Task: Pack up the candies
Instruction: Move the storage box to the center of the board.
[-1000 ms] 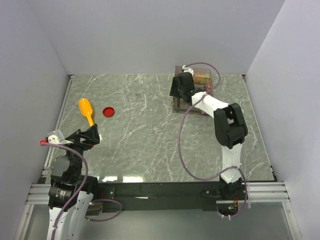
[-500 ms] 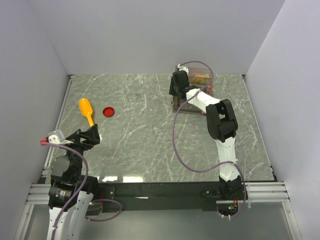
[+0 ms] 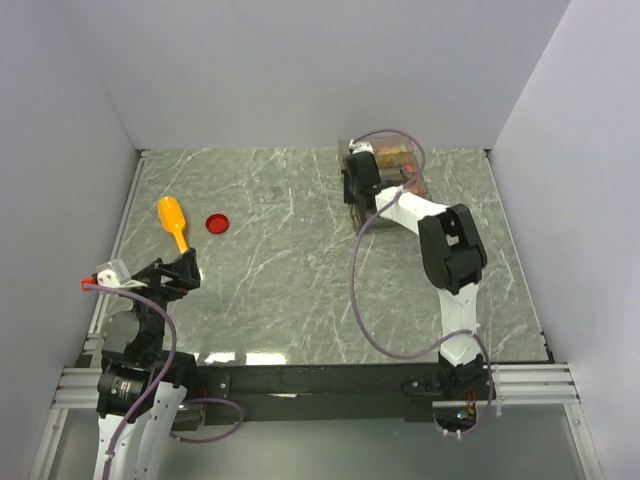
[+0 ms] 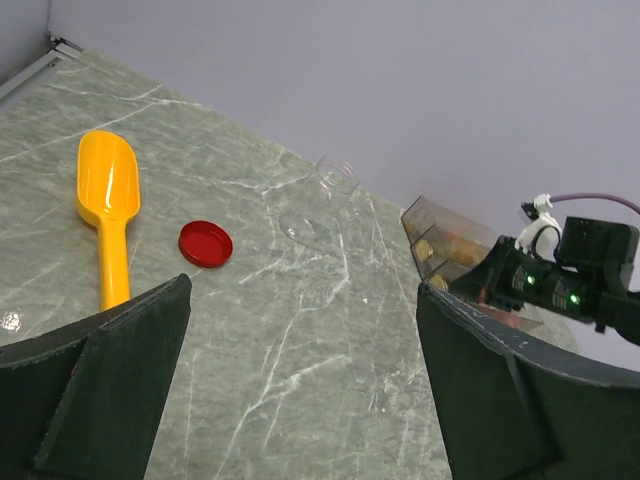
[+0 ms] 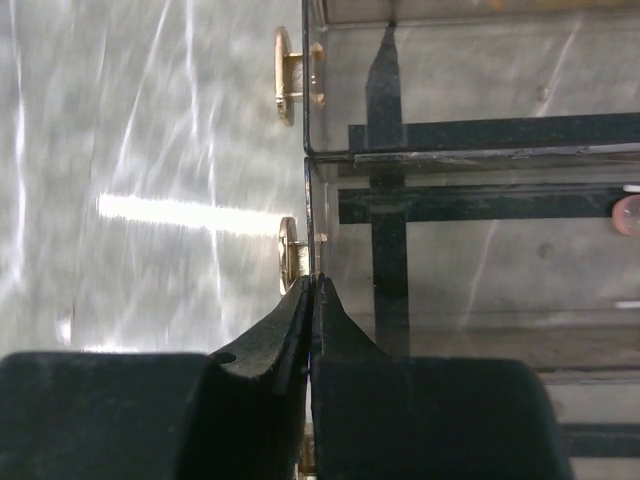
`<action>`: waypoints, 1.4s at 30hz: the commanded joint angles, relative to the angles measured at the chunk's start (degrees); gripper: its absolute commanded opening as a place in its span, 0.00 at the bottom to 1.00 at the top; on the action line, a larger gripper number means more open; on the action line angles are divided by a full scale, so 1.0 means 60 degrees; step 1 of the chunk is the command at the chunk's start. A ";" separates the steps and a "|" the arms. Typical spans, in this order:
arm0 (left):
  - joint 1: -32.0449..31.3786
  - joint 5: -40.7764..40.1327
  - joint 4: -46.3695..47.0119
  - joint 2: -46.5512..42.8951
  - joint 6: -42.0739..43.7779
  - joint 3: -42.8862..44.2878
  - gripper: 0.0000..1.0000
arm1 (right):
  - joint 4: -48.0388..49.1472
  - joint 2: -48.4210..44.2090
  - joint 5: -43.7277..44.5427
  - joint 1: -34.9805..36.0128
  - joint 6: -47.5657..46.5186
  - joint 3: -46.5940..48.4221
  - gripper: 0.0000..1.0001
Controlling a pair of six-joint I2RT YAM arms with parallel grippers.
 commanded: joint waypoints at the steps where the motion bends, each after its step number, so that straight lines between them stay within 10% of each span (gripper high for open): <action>1: -0.0010 0.0141 0.0093 -0.1408 0.0146 0.0084 0.99 | 0.0187 -0.1365 -0.0662 0.0620 -0.0627 -0.1059 0.00; 20: -0.0010 0.0521 0.0239 -0.1291 0.0175 0.0085 0.99 | 0.0773 -0.6244 -0.1835 0.3285 0.0147 -0.7109 0.00; 42: -0.0010 0.0566 0.0416 -0.0485 0.0541 -0.0018 0.99 | -0.0516 -0.7944 -0.1322 0.5630 0.3268 -0.8430 0.00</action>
